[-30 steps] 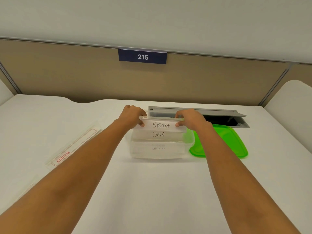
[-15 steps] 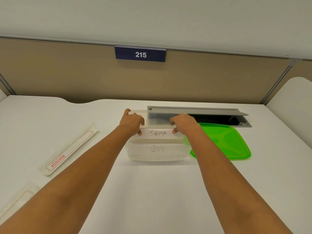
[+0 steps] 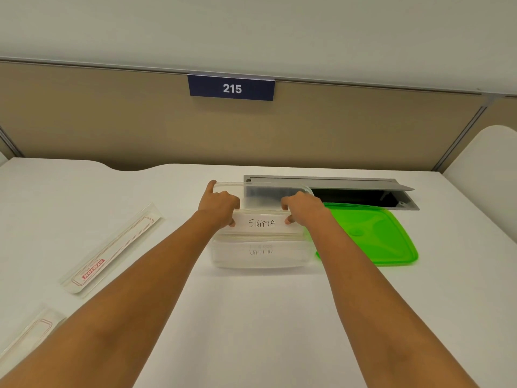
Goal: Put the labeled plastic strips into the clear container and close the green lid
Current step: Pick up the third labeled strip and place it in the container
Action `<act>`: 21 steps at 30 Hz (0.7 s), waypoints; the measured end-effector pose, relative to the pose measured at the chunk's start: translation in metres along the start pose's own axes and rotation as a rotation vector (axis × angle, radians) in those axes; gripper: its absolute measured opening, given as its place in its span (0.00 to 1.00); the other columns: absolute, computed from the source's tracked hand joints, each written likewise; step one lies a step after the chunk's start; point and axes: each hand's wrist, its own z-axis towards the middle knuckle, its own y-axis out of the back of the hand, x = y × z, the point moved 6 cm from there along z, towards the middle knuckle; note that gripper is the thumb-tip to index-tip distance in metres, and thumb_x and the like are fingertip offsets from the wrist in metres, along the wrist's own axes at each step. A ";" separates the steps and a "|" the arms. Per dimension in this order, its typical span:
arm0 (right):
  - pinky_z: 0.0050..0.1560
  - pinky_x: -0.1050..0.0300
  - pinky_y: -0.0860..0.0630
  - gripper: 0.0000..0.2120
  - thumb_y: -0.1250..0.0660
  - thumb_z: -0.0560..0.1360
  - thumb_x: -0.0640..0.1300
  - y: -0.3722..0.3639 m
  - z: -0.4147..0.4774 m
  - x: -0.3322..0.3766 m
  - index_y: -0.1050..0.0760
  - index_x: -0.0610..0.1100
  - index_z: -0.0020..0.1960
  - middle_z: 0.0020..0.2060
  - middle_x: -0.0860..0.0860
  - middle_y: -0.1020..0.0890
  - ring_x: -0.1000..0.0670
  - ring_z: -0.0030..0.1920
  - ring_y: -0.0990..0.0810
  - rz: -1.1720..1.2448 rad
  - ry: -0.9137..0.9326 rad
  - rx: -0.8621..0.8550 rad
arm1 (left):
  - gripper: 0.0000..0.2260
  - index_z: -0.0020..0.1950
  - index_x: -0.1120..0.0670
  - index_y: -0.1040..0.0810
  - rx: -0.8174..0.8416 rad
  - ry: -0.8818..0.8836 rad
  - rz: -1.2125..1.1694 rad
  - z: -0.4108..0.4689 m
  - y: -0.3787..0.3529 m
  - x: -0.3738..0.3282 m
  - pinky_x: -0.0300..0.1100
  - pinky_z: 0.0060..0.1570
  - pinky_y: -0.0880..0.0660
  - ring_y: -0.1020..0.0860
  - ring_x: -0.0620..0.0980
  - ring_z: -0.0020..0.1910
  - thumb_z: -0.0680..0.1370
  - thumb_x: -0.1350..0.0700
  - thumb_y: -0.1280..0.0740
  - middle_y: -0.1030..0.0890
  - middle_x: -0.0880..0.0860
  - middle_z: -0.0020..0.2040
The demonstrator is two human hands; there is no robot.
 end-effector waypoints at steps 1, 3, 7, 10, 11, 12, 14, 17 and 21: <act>0.57 0.51 0.26 0.19 0.33 0.76 0.46 -0.001 0.000 0.000 0.30 0.43 0.64 0.61 0.41 0.25 0.41 0.60 0.24 -0.003 0.001 -0.002 | 0.20 0.65 0.48 0.27 0.004 -0.001 0.004 0.000 0.000 0.000 0.51 0.75 0.58 0.23 0.50 0.62 0.74 0.46 0.32 0.20 0.49 0.61; 0.58 0.50 0.26 0.19 0.33 0.76 0.45 -0.001 -0.001 0.000 0.30 0.42 0.65 0.61 0.41 0.25 0.41 0.61 0.24 -0.012 0.004 -0.008 | 0.21 0.67 0.48 0.28 0.005 -0.003 0.014 -0.002 0.001 -0.001 0.52 0.75 0.59 0.24 0.50 0.64 0.75 0.46 0.32 0.20 0.49 0.61; 0.57 0.49 0.25 0.18 0.35 0.77 0.40 -0.001 -0.004 -0.001 0.30 0.42 0.66 0.62 0.40 0.25 0.40 0.61 0.24 -0.009 0.004 -0.055 | 0.22 0.69 0.48 0.30 -0.043 0.006 0.027 -0.007 0.005 -0.005 0.52 0.75 0.57 0.24 0.51 0.64 0.77 0.46 0.35 0.19 0.51 0.61; 0.56 0.49 0.25 0.17 0.39 0.78 0.35 -0.001 -0.007 -0.001 0.30 0.42 0.66 0.61 0.41 0.25 0.41 0.61 0.24 -0.015 0.011 -0.113 | 0.17 0.68 0.50 0.28 -0.103 0.011 0.016 -0.012 0.008 -0.010 0.50 0.75 0.55 0.23 0.51 0.62 0.80 0.48 0.39 0.19 0.51 0.59; 0.56 0.50 0.25 0.17 0.40 0.78 0.34 -0.002 -0.009 0.000 0.30 0.42 0.66 0.62 0.41 0.24 0.41 0.61 0.24 -0.014 0.014 -0.126 | 0.16 0.67 0.50 0.27 -0.111 0.013 0.001 -0.014 0.008 -0.012 0.50 0.75 0.54 0.22 0.51 0.61 0.80 0.49 0.41 0.18 0.52 0.59; 0.56 0.50 0.25 0.17 0.40 0.78 0.34 -0.003 -0.010 0.000 0.30 0.43 0.66 0.62 0.41 0.24 0.41 0.61 0.24 -0.010 0.016 -0.136 | 0.16 0.67 0.50 0.26 -0.110 0.016 -0.015 -0.016 0.008 -0.013 0.50 0.75 0.53 0.22 0.51 0.61 0.81 0.49 0.42 0.18 0.52 0.59; 0.56 0.49 0.25 0.18 0.41 0.78 0.33 -0.004 -0.013 0.000 0.29 0.42 0.66 0.62 0.41 0.24 0.41 0.61 0.23 0.003 0.011 -0.150 | 0.17 0.67 0.51 0.27 -0.099 0.021 -0.044 -0.021 0.007 -0.015 0.50 0.75 0.52 0.23 0.51 0.62 0.81 0.48 0.44 0.19 0.53 0.60; 0.56 0.49 0.25 0.18 0.43 0.78 0.32 -0.002 -0.018 0.001 0.30 0.41 0.66 0.62 0.42 0.25 0.41 0.61 0.24 0.035 0.010 -0.187 | 0.18 0.69 0.51 0.29 -0.135 0.026 -0.091 -0.028 0.013 -0.014 0.49 0.75 0.51 0.25 0.51 0.65 0.82 0.48 0.44 0.21 0.52 0.64; 0.56 0.51 0.26 0.17 0.43 0.78 0.34 0.019 -0.027 0.006 0.28 0.41 0.65 0.61 0.43 0.24 0.41 0.61 0.25 0.208 -0.007 -0.356 | 0.16 0.69 0.51 0.28 -0.303 0.071 -0.241 -0.044 0.032 -0.003 0.47 0.74 0.46 0.27 0.49 0.67 0.81 0.51 0.43 0.23 0.50 0.66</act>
